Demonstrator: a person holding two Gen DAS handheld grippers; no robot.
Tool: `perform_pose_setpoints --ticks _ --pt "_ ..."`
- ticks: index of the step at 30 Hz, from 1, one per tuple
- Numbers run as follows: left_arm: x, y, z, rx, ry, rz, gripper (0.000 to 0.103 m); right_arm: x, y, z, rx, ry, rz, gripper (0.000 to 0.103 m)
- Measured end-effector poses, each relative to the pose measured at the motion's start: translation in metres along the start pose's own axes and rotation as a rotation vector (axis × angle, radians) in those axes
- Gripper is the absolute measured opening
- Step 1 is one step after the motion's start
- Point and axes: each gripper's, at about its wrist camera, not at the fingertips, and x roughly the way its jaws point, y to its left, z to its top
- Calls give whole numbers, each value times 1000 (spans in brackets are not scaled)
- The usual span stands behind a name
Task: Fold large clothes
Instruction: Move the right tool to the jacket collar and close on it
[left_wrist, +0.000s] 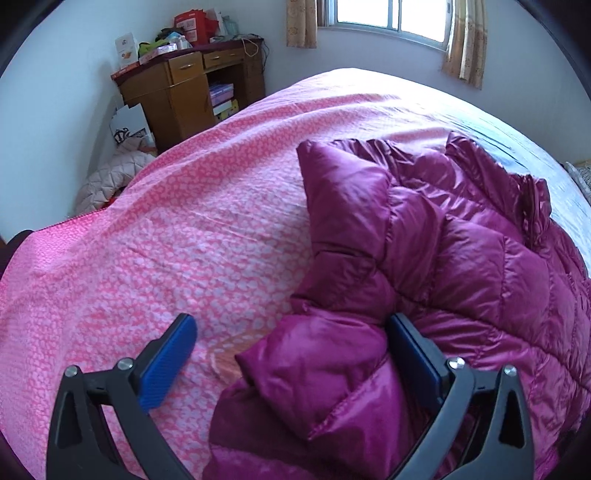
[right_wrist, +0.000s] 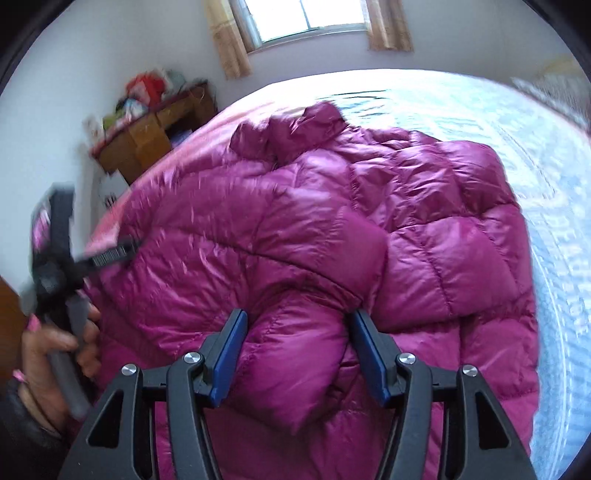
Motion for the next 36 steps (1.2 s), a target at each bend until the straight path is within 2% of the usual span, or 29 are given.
perform_pose_setpoints --ticks 2,5,8,11,16,19,22,25,29,31,35,36 --pt "-9 7 -2 -5 -12 5 103 -22 -13 5 73 -77 60 59" --pt "-32 7 0 24 -70 73 103 -42 -23 22 97 -151 68 59" --pt "-57 -11 10 102 -183 109 103 -30 -21 42 70 -110 89 59" --pt "-65 -28 30 142 -220 108 103 -14 -11 64 4 -67 110 59" --pt "-53 -35 78 113 -165 -24 103 0 -10 120 -38 -41 112 60" --pt "-38 -47 91 102 -117 -59 103 15 -13 146 -30 -13 131 63" --pt "-22 -56 89 99 -103 -59 103 41 -19 172 53 24 183 63" --pt "-7 -65 85 83 -88 -62 103 70 -34 197 197 59 234 63" --pt "20 -63 72 37 -93 -30 103 107 -37 214 241 99 185 63" --pt "31 -60 63 35 -67 -10 103 122 -35 217 252 115 161 63" --pt "26 -59 61 32 -67 -21 103 147 -28 227 236 130 114 64" --pt "27 -60 61 36 -63 -15 103 154 -25 230 224 138 98 68"
